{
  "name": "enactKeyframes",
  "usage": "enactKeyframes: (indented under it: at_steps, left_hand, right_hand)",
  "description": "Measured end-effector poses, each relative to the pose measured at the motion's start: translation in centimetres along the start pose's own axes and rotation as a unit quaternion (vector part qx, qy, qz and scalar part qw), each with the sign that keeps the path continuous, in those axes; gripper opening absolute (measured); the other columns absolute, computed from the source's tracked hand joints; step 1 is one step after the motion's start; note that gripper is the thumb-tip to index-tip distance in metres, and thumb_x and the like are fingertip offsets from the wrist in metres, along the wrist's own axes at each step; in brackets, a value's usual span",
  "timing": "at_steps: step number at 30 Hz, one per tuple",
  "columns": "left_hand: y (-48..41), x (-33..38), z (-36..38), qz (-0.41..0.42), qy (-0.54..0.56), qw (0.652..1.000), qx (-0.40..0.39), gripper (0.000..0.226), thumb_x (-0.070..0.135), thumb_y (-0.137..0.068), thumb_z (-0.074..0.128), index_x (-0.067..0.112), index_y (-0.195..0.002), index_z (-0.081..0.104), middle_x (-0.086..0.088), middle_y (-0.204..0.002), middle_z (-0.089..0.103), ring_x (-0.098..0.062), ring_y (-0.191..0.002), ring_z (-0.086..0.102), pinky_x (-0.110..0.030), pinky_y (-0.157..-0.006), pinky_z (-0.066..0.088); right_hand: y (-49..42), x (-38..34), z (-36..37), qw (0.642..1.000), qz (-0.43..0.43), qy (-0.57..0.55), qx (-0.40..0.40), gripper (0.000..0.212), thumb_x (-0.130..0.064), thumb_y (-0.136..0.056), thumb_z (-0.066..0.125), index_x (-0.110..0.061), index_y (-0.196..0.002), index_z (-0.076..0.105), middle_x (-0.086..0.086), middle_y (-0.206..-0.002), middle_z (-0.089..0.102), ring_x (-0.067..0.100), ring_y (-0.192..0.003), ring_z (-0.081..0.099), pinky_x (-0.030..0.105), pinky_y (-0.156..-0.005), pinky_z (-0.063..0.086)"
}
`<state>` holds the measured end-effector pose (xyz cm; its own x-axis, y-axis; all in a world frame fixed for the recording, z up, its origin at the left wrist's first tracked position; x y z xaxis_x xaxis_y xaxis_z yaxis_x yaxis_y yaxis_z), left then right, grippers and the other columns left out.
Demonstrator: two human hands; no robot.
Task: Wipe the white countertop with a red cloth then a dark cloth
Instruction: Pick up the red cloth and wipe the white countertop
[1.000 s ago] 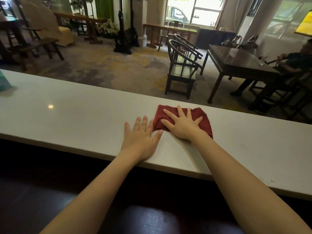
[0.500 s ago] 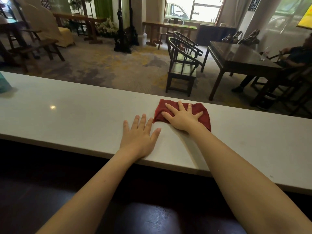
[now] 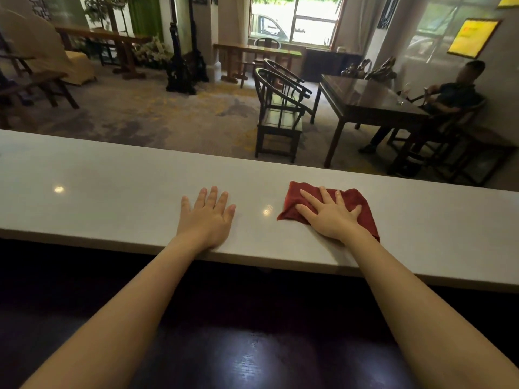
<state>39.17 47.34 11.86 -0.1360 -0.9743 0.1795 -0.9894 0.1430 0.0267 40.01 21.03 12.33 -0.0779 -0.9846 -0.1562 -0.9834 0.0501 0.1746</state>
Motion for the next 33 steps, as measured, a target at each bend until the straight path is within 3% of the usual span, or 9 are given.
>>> enactKeyframes:
  at_steps: [8, 11, 18, 33]
  left_hand:
    - [-0.1, 0.2, 0.0, -0.009, -0.007, 1.0, 0.001, 0.061, 0.051, -0.092, 0.003, 0.025, -0.146, 0.002, 0.0, -0.158, -0.006, -0.02, -0.144, -0.006, -0.054, -0.112, -0.005]
    - [-0.1, 0.2, -0.1, -0.003, -0.001, 1.0, -0.001, 0.061, 0.051, -0.092, 0.002, 0.025, -0.146, 0.001, 0.0, -0.158, -0.006, -0.02, -0.144, -0.006, -0.053, -0.112, -0.006]
    - [0.0, 0.3, -0.1, 0.004, 0.007, 1.0, 0.021, 0.064, 0.054, -0.089, 0.0, 0.024, -0.146, 0.0, -0.001, -0.158, -0.007, -0.021, -0.144, -0.008, -0.053, -0.112, -0.007]
    - [0.0, 0.3, 0.0, 0.003, -0.001, 1.0, 0.018, 0.067, 0.058, -0.086, -0.002, 0.026, -0.146, -0.003, -0.001, -0.158, -0.008, -0.021, -0.144, -0.011, -0.053, -0.111, -0.01]
  right_hand:
    - [5.3, -2.5, 1.9, 0.999, -0.037, 0.017, 0.019, 0.064, -0.08, -0.075, 0.01, -0.06, -0.135, -0.001, -0.005, -0.158, -0.008, 0.033, -0.143, -0.013, 0.07, -0.102, -0.013]
    - [5.5, -2.2, 1.6, 1.0, -0.014, 0.005, 0.027, 0.065, -0.08, -0.075, 0.01, -0.058, -0.136, 0.001, -0.005, -0.159, -0.006, 0.032, -0.143, -0.011, 0.069, -0.103, -0.011]
    - [0.8, -2.1, -0.9, 0.996, 0.079, 0.007, 0.037, 0.067, -0.072, -0.083, 0.012, -0.045, -0.143, 0.003, 0.007, -0.159, -0.005, 0.045, -0.14, -0.011, 0.075, -0.102, -0.007]
    - [-8.4, -12.0, -0.7, 0.999, 0.023, 0.007, 0.032, 0.064, -0.069, -0.086, 0.013, -0.043, -0.144, 0.006, 0.009, -0.158, -0.004, 0.046, -0.14, -0.01, 0.076, -0.1, -0.008]
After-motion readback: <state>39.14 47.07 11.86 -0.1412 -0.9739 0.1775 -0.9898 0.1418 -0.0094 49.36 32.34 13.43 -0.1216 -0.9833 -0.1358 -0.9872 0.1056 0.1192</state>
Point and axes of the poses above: each hand's wrist, its own y-axis away from the middle knuckle, its own z-axis out of the palm, x = y × z, the point moved 10 cm from there along -y, towards the middle knuckle
